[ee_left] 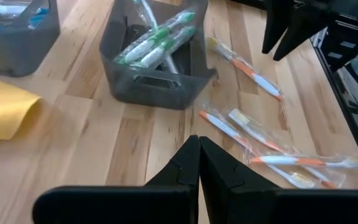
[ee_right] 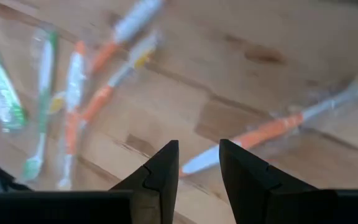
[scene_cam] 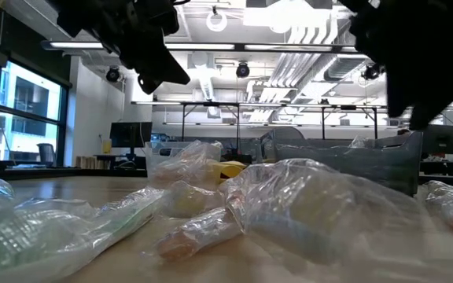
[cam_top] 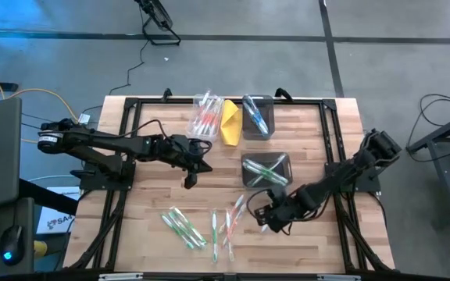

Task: Pick & Place Toothbrushes
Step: Put the orange toothbrush into the transparent bin

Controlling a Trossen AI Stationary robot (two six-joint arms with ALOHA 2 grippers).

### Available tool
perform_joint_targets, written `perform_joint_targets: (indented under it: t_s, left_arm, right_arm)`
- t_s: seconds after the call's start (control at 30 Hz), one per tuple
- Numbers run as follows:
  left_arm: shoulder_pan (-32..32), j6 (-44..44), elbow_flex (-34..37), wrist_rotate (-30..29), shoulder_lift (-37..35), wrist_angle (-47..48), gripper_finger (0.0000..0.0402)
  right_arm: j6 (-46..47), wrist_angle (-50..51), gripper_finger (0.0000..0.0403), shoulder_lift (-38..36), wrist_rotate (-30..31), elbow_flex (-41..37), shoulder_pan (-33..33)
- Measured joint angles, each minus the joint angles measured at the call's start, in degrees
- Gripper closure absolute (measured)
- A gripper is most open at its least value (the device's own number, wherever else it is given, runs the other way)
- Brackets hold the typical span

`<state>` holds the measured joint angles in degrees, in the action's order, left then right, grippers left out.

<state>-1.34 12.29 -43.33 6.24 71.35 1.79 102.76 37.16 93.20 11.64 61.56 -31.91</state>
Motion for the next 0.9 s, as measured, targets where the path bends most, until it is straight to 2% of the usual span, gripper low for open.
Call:
perform_joint_targets:
  t_s: [0.13,0.27,0.33,0.37,0.53,0.67,0.77,0.9]
  left_arm:
    - [-0.1,0.0,0.0,0.0,0.0,0.3,0.0401]
    - [-0.1,-0.2,0.0,0.0,0.0,0.4,0.0401]
    - [-0.1,-0.3,0.0,0.0,0.0,0.4,0.0401]
    - [-0.1,-0.3,0.0,0.0,0.0,0.5,0.0401]
    - [-0.1,-0.5,0.0,-1.4,0.0,1.2,0.0401]
    - [-0.1,-0.5,0.0,-3.8,0.0,2.2,0.0401]
    - [-0.1,-0.5,0.0,-4.3,0.0,3.4,0.0401]
    - [-0.1,-1.3,0.0,-4.3,0.0,4.6,0.0401]
  right_arm:
    - [0.5,-1.7,0.0294,1.8,-3.2,0.0,-1.3]
    - [-3.0,-4.5,0.0294,3.3,-8.7,0.0,-2.0]
    - [-5.1,-5.6,0.0294,3.8,-8.8,0.0,-2.0]
    - [-4.0,-6.1,0.0294,4.1,-8.7,0.0,-2.0]
    - [12.4,-6.0,0.0294,5.6,-5.8,0.0,-1.8]
    - [18.5,-5.0,0.0294,7.1,-6.1,0.0,-1.8]
    - [21.6,-4.0,0.0294,8.5,-7.8,0.0,-1.8]
    - [24.9,-3.1,0.0294,10.4,-7.0,0.0,-1.8]
